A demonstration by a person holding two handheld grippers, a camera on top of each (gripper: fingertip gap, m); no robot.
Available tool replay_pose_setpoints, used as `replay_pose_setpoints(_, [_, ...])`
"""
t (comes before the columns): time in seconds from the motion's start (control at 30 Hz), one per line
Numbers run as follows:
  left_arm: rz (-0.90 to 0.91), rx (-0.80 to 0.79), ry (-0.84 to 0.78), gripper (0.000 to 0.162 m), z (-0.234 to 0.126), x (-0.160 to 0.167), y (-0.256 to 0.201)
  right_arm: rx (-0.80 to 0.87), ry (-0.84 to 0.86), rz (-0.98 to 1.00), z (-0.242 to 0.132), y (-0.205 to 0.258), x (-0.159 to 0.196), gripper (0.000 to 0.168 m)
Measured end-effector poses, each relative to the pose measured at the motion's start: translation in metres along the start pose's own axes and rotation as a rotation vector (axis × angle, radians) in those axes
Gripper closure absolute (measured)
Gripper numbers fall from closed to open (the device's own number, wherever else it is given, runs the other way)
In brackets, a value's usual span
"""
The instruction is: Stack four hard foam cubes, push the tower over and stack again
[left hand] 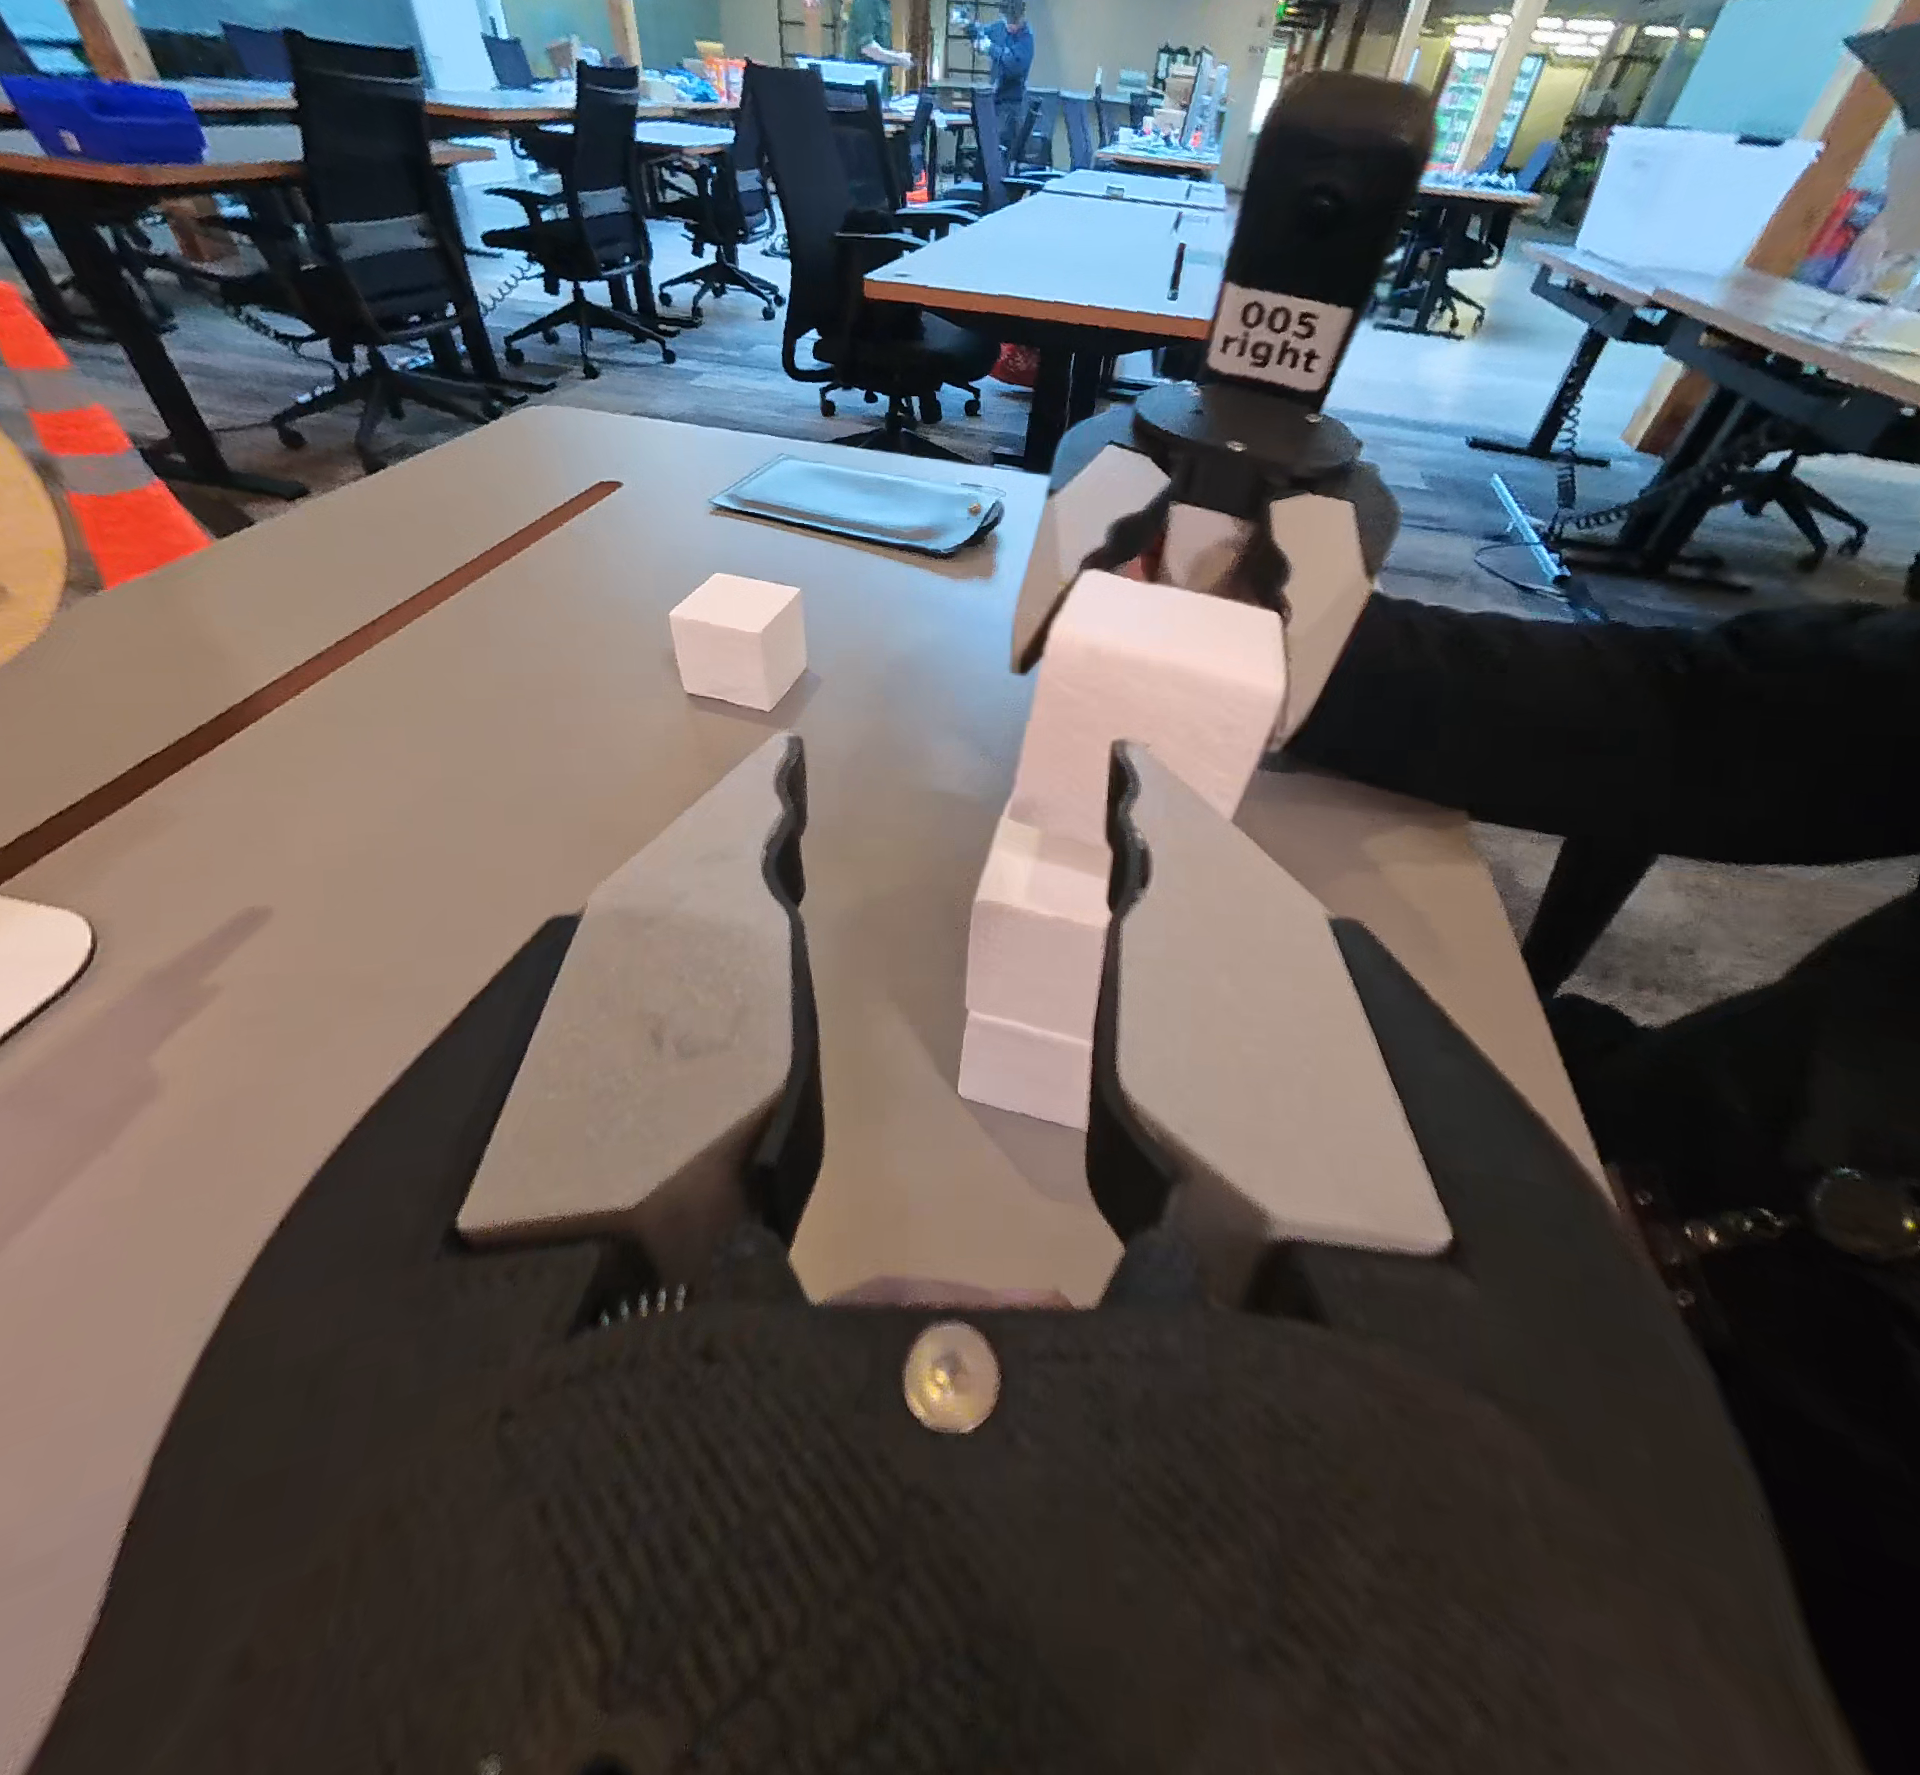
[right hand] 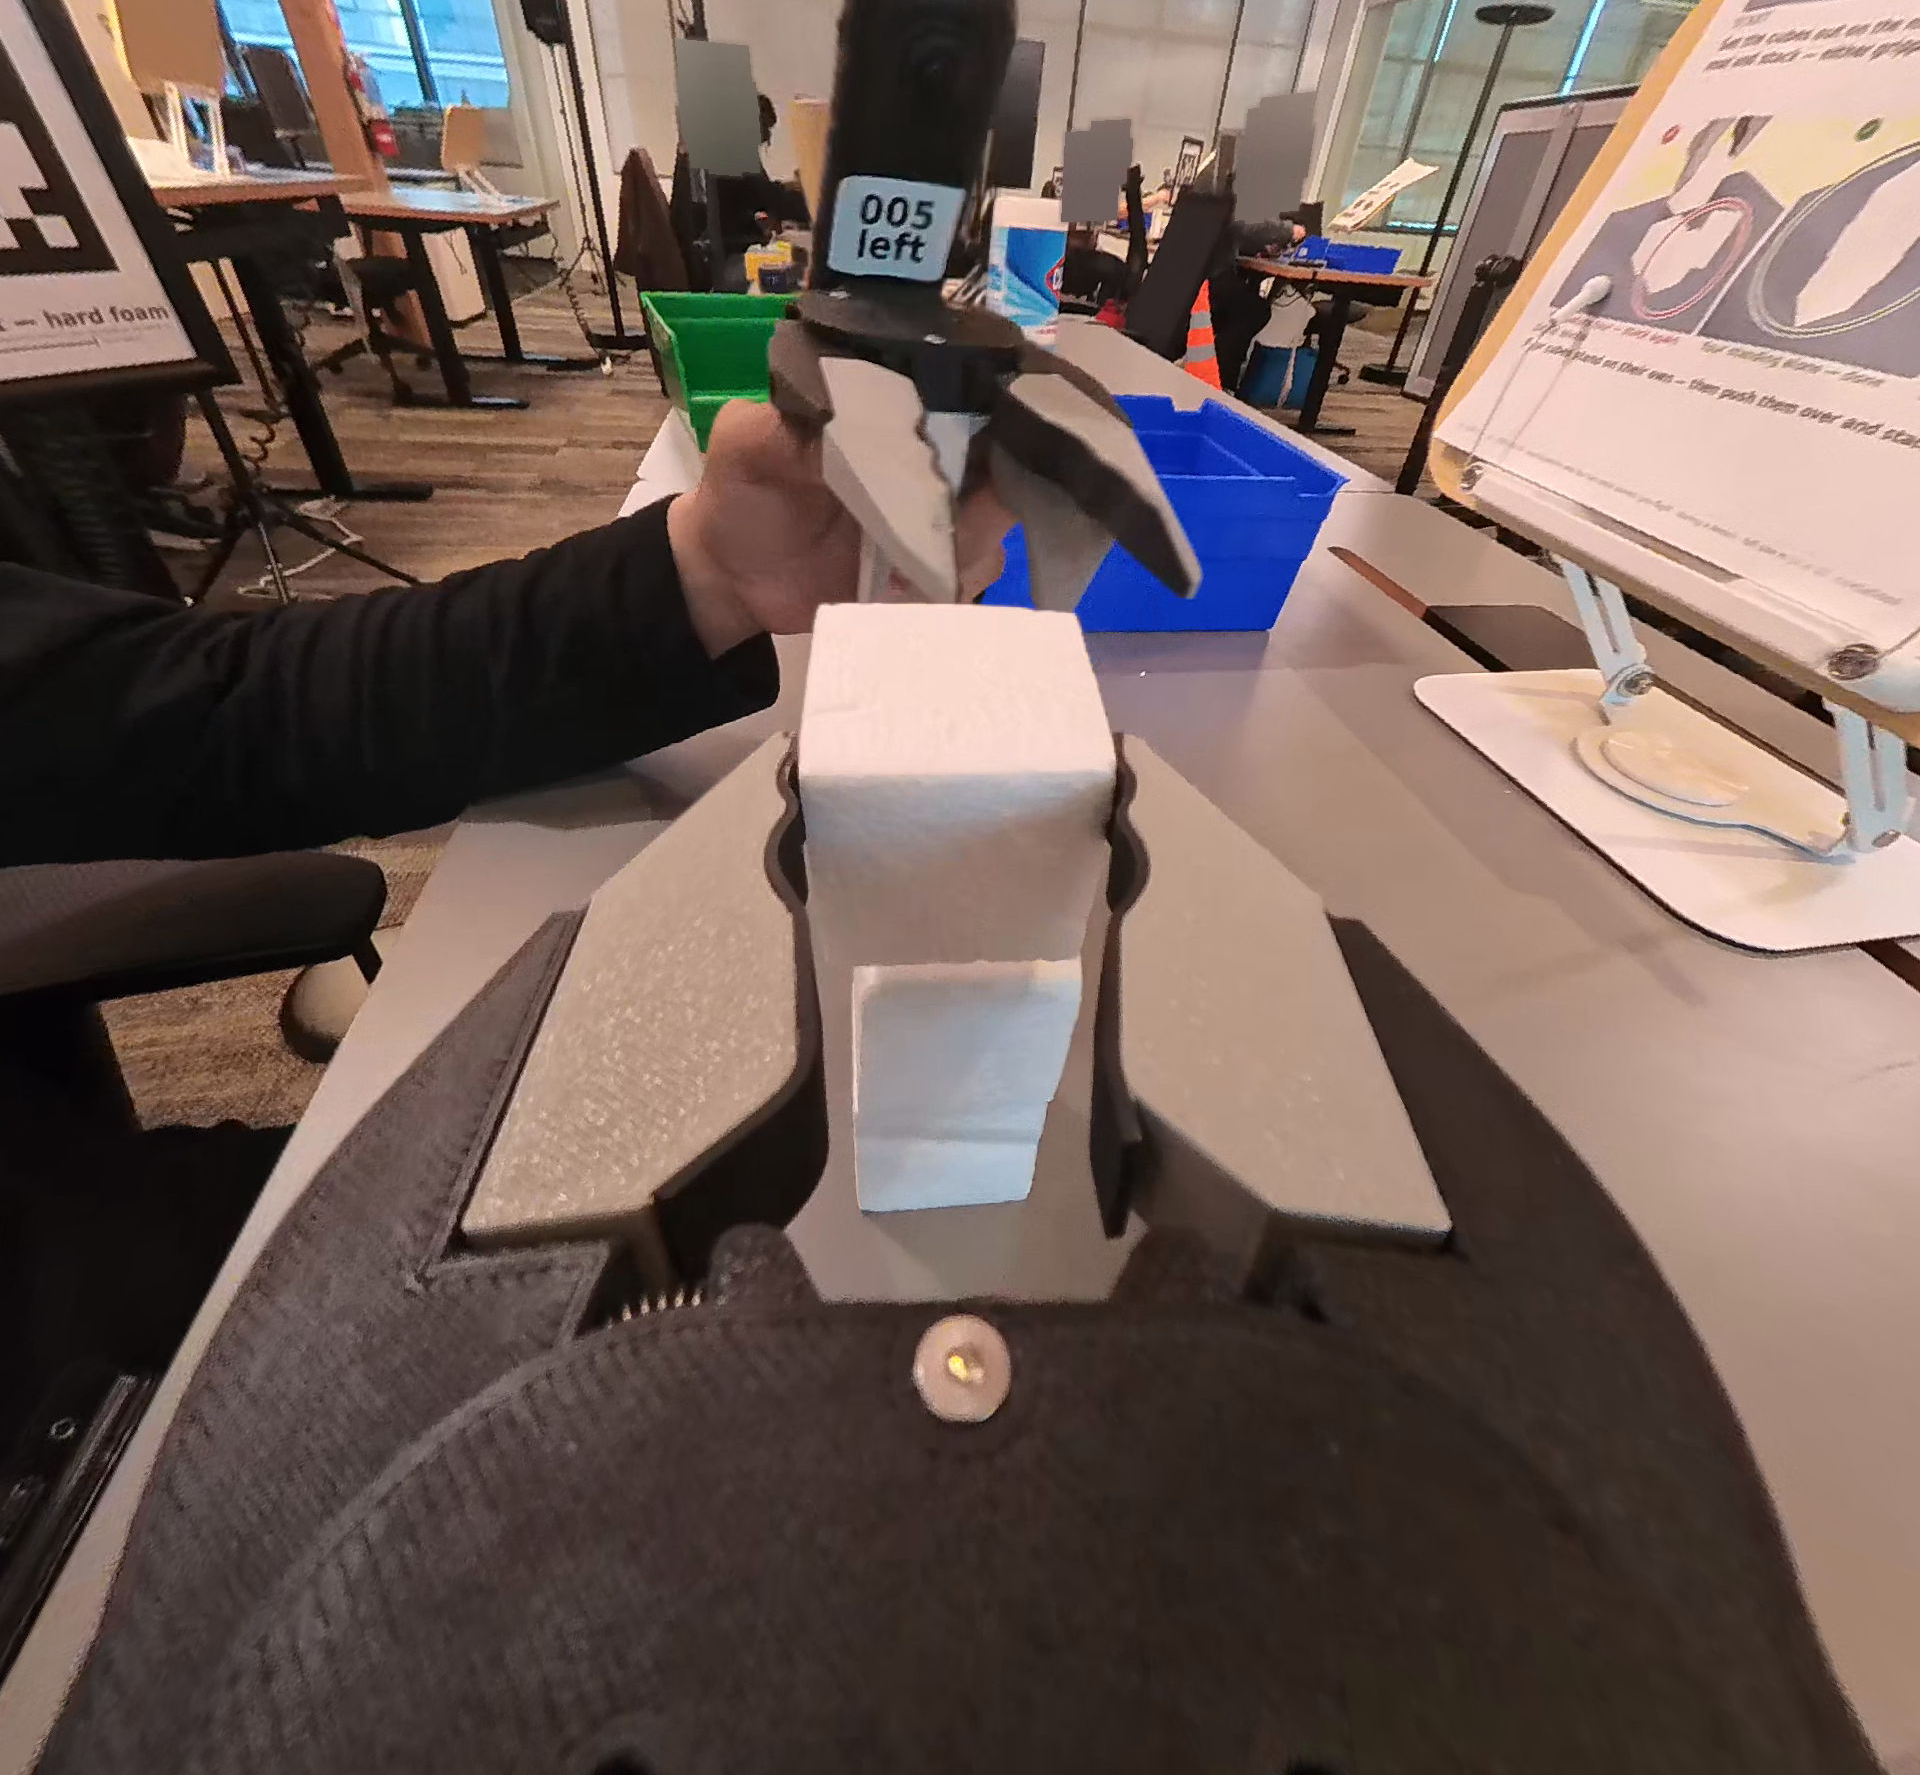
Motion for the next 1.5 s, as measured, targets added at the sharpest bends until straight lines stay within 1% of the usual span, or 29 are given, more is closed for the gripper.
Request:
replay_pose_setpoints(0.13, [-0.045,-0.014,0.002,0.106,0.001,0.002,0.007,-0.022,0.008,0.001,0.002,0.0,0.003,0.113])
replay_pose_setpoints(0.3, [-0.03,-0.041,0.013,0.106,0.004,0.003,0.008,-0.062,-0.008,0.006,0.001,-0.003,0.003,0.113])
replay_pose_setpoints(0.43, [-0.027,-0.046,0.035,0.106,0.007,0.006,0.008,-0.08,0.015,0.01,0.003,-0.005,0.007,0.113])
replay_pose_setpoints(1.07, [-0.018,-0.052,0.071,0.106,0.013,0.01,0.007,-0.067,0.044,0.002,0.008,-0.005,0.009,0.113])
replay_pose_setpoints(1.5, [-0.016,-0.052,0.068,0.106,0.012,0.01,0.007,-0.061,0.048,0.002,0.01,-0.005,0.011,0.113])
Point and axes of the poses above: each gripper's, where its closed fingertips meet, z out along the fingers, x out of its underside, y = z × x across the jaws, the point moved 7 cm from there along -z, back along the fingers, and after that the axes turned 13 degrees about -z, right-handed, at the moved point
